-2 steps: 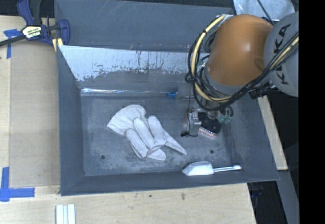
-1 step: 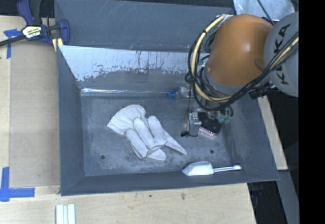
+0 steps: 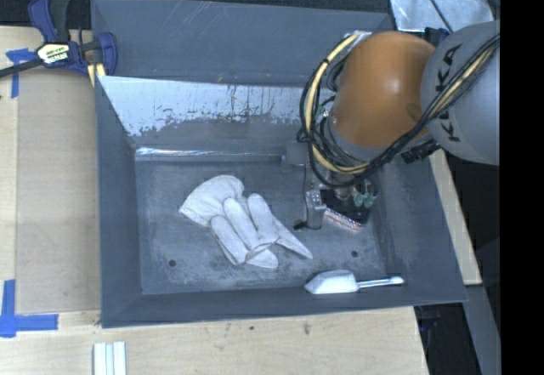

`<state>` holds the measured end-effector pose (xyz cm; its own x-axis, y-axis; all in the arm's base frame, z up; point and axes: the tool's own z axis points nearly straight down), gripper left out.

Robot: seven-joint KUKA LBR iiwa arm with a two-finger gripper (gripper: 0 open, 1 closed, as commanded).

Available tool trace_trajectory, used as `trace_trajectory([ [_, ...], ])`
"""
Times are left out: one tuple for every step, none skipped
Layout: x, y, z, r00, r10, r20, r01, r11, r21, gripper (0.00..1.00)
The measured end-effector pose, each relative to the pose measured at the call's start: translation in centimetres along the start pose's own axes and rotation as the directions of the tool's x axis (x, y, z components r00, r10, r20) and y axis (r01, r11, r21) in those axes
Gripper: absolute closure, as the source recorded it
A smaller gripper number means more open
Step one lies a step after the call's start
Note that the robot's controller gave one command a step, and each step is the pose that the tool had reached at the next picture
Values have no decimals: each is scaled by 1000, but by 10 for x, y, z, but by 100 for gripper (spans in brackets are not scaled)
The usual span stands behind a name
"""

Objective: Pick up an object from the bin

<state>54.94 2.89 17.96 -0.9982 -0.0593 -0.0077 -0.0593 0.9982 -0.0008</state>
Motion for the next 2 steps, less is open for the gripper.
trace_trajectory([
  [-13,7,64,1000,-2,1,2,1000,-1,0],
  [-22,35,95,1000,31,-5,-31,1000,-1,0],
])
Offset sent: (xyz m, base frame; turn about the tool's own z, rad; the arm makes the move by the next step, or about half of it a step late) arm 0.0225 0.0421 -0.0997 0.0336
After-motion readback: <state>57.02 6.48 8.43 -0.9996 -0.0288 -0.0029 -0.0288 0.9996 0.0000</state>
